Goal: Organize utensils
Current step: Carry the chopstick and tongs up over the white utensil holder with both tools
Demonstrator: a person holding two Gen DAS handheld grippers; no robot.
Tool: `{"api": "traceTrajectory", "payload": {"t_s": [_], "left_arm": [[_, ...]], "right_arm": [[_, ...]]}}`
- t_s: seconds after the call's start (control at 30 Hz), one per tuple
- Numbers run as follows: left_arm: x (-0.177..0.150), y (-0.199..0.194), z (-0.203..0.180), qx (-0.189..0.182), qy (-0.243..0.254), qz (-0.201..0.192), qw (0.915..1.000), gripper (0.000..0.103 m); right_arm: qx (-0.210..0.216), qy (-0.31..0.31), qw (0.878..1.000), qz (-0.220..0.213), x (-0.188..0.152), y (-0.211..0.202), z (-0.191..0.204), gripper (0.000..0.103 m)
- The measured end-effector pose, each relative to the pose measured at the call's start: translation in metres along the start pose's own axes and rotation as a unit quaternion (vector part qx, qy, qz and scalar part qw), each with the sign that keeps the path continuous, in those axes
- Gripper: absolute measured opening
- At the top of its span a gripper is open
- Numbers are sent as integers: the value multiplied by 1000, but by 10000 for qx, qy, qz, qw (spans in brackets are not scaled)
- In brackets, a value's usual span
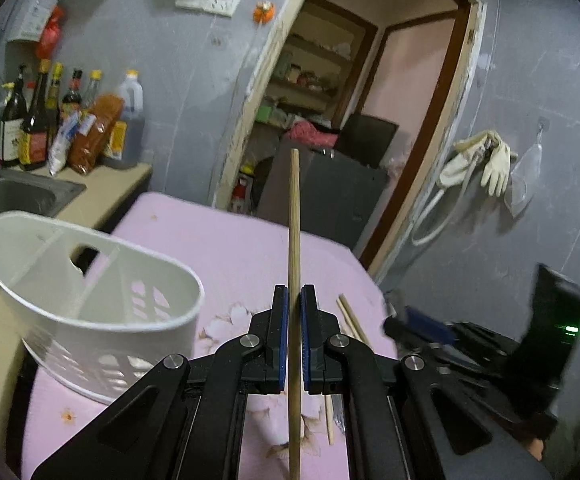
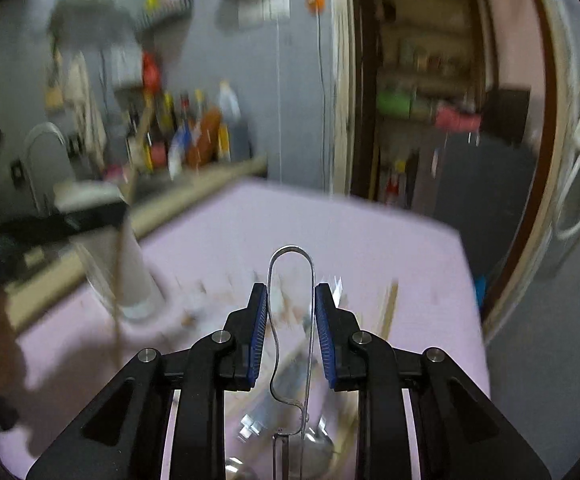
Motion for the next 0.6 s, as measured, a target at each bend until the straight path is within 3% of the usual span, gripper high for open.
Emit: {"api": "traceTrajectory", "payload": {"t_s": [0.13,0.3,0.6], "left_arm": [[29,-21,0,39,75,-389,9992,3],[72,-54,9,293,206,-879,9955,4],[128,-113,51,1020,389,-1511,9825,4]], "right_arm": [[249,262,9960,-814,38,-25,13,21],[650,753,9821,-1602,93,-29,37,21],[1061,1238,9604,-2261,147,-14,97,22]]}}
Point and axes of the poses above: each gripper's, at about its wrist camera, not at the fingertips, and y roughly the way its jaws point, z to its left, x to its top, the point moved 5 cm from there along y, roughly the way its jaws point, and after that the axes turned 12 degrees about -x, right-handed, at the moved point
